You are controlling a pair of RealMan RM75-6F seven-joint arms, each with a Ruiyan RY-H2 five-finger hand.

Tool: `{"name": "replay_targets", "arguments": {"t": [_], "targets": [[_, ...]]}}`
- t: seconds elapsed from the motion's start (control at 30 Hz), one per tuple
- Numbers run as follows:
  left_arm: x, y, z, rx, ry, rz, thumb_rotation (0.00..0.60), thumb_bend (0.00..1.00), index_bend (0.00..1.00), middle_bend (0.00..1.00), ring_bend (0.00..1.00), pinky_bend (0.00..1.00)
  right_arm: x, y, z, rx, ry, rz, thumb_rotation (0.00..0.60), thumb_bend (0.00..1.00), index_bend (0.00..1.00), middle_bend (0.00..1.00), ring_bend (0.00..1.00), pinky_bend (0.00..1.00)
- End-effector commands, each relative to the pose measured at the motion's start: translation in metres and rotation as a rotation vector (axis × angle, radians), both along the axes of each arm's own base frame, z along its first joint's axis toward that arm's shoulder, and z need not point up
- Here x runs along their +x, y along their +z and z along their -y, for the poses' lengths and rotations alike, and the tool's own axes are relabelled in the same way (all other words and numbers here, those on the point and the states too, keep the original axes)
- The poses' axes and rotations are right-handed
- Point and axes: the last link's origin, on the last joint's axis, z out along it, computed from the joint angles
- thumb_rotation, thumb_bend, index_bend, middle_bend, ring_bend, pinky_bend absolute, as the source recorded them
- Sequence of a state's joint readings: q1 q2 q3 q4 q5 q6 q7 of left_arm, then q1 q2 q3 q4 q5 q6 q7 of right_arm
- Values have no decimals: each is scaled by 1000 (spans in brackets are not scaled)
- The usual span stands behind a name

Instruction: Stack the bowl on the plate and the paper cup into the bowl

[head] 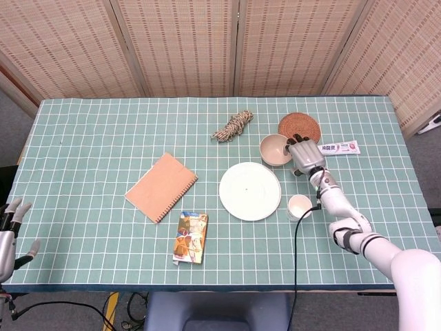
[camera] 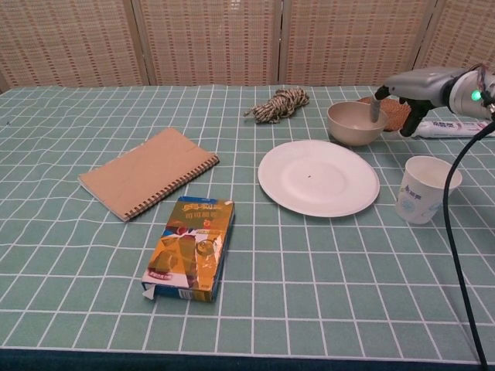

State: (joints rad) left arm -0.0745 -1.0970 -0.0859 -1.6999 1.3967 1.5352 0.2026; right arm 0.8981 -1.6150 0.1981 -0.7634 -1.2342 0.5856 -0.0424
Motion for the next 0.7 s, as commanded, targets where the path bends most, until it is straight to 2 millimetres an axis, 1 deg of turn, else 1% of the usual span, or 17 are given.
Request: {"name": "replay_targets", "arguments": {"t": [0.03, 0.23, 0.53, 0.7], "targets": [[0, 0, 0, 1, 0, -2, 600, 286, 128, 19, 87, 31, 3, -5, 3, 0, 1, 7, 600, 286, 385, 219, 90, 208], [-1, 1, 0, 1, 5, -5, 600, 287, 128, 19, 87, 32, 5, -9, 8, -3, -2, -1, 600, 294, 416, 231, 90, 208], [-2, 1, 0, 1, 8, -5, 600, 287, 130, 19, 87, 32, 8, -16, 11, 0, 2, -11, 600, 309, 499, 267, 90, 208], [-3, 1, 0, 3, 11, -5, 600, 287, 137, 19, 87, 32, 8, -18, 12, 2, 0, -21, 600, 341, 512, 274, 90, 208]]}}
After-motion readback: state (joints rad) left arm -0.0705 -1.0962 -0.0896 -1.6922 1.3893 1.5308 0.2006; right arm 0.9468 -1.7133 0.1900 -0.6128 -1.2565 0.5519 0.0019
